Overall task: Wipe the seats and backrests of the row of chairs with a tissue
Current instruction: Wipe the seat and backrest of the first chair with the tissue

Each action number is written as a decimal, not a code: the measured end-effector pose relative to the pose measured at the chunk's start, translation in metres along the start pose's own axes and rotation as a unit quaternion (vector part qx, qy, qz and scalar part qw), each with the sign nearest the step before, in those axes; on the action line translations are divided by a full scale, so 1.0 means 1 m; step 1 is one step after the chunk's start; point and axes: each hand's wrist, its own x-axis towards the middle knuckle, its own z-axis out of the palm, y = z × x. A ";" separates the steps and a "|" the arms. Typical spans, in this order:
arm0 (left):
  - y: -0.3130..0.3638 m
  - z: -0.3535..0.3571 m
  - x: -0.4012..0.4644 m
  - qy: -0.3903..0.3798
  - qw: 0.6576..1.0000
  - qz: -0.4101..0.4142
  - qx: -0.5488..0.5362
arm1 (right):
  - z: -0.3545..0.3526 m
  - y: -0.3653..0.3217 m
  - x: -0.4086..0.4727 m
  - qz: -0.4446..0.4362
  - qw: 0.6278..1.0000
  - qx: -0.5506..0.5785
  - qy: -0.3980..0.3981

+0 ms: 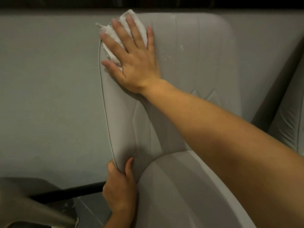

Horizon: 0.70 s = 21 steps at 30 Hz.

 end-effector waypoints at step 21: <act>-0.003 -0.002 0.000 0.005 0.998 0.022 0.053 | -0.048 0.186 -0.073 0.205 0.968 -0.079 -0.119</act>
